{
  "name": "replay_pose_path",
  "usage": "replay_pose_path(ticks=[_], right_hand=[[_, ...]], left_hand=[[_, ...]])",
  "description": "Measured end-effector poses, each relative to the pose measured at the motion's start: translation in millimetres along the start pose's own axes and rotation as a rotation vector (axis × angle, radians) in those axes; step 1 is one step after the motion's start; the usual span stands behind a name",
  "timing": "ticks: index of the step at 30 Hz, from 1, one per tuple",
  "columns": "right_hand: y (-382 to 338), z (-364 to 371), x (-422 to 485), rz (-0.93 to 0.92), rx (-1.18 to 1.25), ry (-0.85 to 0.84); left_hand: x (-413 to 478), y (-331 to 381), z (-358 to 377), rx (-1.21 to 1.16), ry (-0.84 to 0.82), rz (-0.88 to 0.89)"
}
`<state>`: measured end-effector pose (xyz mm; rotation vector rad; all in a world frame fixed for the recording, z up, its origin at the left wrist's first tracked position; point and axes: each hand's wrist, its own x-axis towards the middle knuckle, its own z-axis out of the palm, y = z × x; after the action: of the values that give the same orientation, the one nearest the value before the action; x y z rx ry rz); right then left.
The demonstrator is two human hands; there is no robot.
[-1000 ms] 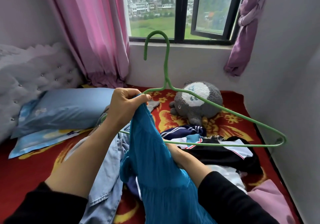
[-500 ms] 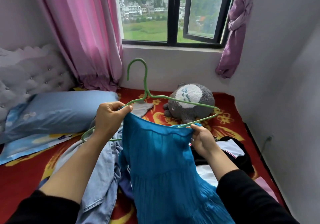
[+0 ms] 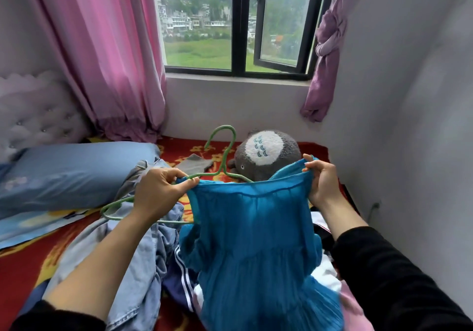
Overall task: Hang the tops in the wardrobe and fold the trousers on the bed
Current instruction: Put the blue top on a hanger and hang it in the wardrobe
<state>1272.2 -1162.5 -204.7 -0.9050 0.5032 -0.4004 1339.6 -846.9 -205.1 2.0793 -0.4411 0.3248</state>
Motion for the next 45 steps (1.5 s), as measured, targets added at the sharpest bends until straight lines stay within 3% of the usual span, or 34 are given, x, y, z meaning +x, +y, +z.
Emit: replay_pose_path(ticks=[4,8,11,15,18,25,28,33,40,45], right_hand=[[-17.5,15.8,-8.8,0.034,-0.406,-0.252],[-28.0,37.8,-11.5,-0.020,-0.806,-0.361],[-33.9,53.7,-18.8,-0.056,-0.944,-0.390],[-46.4,64.4,-14.1,-0.020,-0.836,-0.165],[-61.7,78.5,-19.6,0.028,-0.513,-0.229],[-111.0,136.2,-43.2,-0.436,-0.454,-0.269],[-129.7,164.0,-47.8,-0.434,-0.297,-0.368],[-149.7,204.8,-62.9,-0.400,-0.244,-0.506],[-133.9,251.0,-101.8,-0.675,-0.434,-0.554],[-100.3,290.5,-163.0,-1.216,-0.727,-0.458]], left_hand=[[5.2,-2.7,-4.5,-0.061,0.048,-0.091],[13.9,8.0,-0.3,-0.003,0.082,-0.140],[22.6,18.9,-2.2,-0.024,0.138,-0.173],[36.2,29.6,-20.9,-0.101,0.206,-0.186],[42.3,48.5,-38.5,-0.243,0.232,-0.177],[58.0,99.1,-90.4,-0.370,0.365,-0.138],[60.4,123.7,-115.5,-0.356,0.444,-0.099],[46.8,159.9,-154.9,-0.260,0.605,0.003],[-8.1,168.2,-224.2,-0.174,0.802,0.006],[-66.5,179.0,-275.4,-0.144,0.869,0.017]])
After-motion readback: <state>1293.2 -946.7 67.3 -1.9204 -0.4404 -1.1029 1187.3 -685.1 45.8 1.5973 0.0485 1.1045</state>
